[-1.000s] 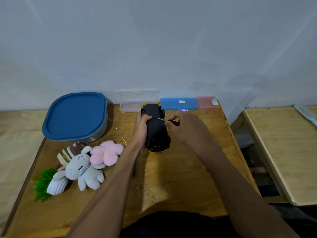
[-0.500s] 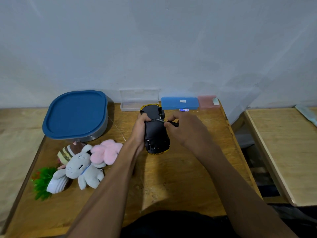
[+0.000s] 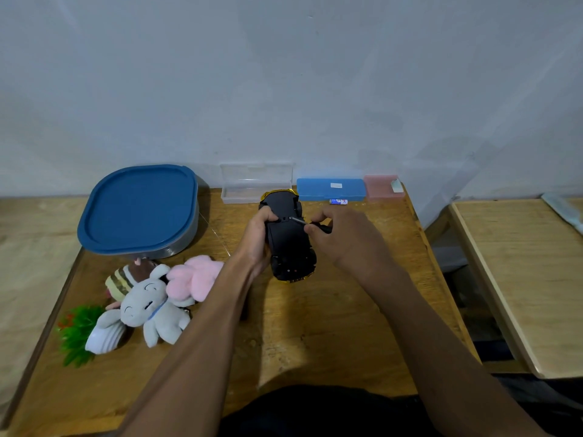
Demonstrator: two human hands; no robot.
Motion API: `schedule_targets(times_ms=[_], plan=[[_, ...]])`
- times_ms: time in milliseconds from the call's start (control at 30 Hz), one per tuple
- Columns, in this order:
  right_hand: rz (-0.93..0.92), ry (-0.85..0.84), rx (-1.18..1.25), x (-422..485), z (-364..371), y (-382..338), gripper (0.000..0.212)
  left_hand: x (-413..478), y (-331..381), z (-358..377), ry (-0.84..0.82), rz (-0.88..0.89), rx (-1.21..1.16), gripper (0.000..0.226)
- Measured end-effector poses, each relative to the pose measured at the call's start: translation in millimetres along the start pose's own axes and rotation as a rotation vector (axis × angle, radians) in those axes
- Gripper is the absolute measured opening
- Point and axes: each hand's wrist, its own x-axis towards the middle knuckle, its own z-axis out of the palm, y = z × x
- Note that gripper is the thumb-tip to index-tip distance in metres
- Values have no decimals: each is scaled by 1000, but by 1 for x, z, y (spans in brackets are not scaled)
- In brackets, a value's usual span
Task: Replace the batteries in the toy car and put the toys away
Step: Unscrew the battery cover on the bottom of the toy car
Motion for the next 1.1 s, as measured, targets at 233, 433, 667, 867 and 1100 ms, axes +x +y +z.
schedule_targets(times_ms=[233, 433, 667, 867, 1100], plan=[[-8, 1, -18, 1, -3, 3, 23, 1, -1, -2, -11, -37, 61, 41], [-3, 3, -10, 2, -3, 6, 22, -3, 1, -2, -71, -68, 27, 42], [3, -19, 15, 2, 0, 7, 19, -4, 2, -10, -195, -109, -60, 35], [-5, -46, 8, 2, -2, 6, 18, -3, 5, -12, -160, -93, -79, 46], [-26, -23, -27, 1, -5, 3, 18, 0, 3, -10, -113, -108, -63, 55]])
